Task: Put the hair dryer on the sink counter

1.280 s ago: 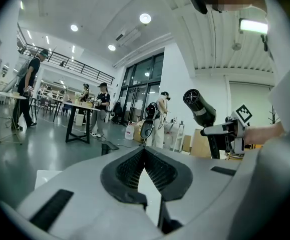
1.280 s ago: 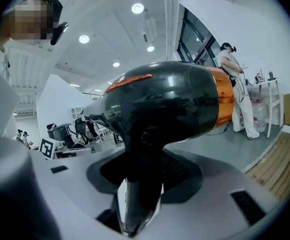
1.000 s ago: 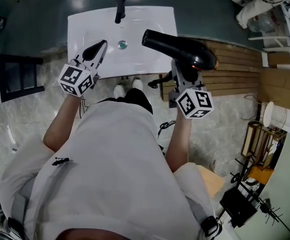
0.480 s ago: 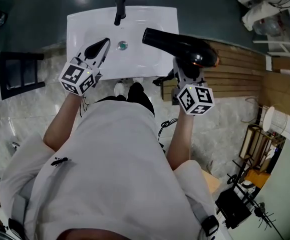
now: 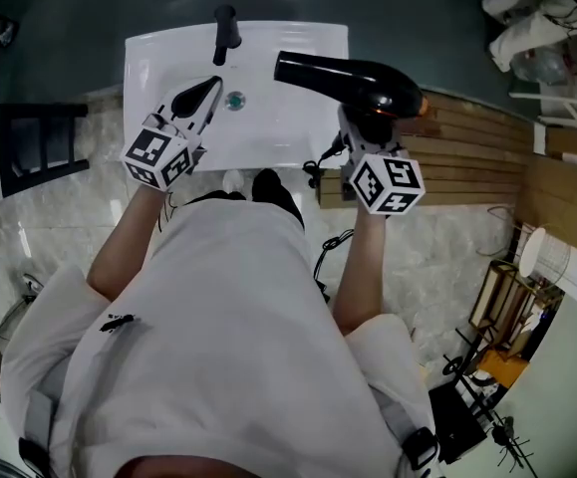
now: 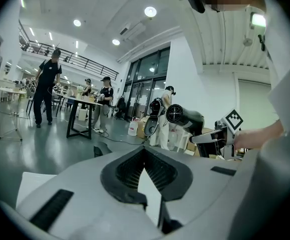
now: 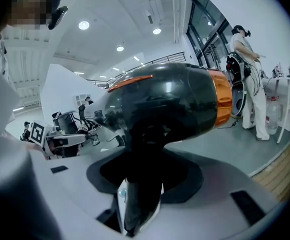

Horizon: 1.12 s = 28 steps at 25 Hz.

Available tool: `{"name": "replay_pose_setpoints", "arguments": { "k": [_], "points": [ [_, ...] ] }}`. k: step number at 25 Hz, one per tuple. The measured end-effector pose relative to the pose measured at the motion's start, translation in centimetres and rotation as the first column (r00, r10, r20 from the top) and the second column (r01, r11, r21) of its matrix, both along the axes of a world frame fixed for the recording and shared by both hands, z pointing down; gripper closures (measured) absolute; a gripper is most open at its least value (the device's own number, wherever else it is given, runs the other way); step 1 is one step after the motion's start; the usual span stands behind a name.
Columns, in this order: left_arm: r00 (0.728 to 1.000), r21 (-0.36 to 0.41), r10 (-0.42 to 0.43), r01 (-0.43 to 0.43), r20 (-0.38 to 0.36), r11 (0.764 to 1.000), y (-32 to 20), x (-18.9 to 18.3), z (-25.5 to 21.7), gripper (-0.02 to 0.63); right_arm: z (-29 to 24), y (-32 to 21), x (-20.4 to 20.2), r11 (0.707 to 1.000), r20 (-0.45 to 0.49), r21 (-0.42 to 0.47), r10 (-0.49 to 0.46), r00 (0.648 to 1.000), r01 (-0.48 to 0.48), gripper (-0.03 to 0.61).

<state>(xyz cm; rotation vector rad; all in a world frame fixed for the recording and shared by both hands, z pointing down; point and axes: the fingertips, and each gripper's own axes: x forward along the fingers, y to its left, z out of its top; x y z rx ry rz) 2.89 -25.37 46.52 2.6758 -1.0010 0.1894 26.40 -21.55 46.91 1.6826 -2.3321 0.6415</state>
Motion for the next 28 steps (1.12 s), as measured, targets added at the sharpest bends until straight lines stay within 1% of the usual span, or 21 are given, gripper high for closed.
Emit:
{"name": "replay_pose_setpoints", "arguments": {
  "k": [7, 15, 22, 28],
  "points": [
    [0.999, -0.011, -0.04, 0.04, 0.018, 0.999, -2.1, 1.5, 0.3, 0.611, 2.4, -4.9, 0.0, 0.993, 0.009, -0.048, -0.104, 0.995, 0.104, 0.405],
    [0.994, -0.035, -0.103, 0.104, 0.035, 0.994, -4.3, 1.5, 1.4, 0.611, 6.4, -9.0, -0.9, 0.971, 0.048, -0.133, -0.194, 0.98, 0.198, 0.405],
    [0.989, -0.067, -0.134, 0.138, 0.058, 0.988, -5.6, 1.7, 2.4, 0.611, 10.4, -11.8, -1.3, 0.943, 0.104, -0.23, -0.221, 0.97, 0.24, 0.405],
    [0.986, -0.077, -0.147, 0.153, 0.077, 0.985, -7.0, 2.0, 3.2, 0.611, 14.2, -13.7, -2.0, 0.908, 0.088, -0.308, -0.271, 0.959, 0.285, 0.405]
  ]
}}
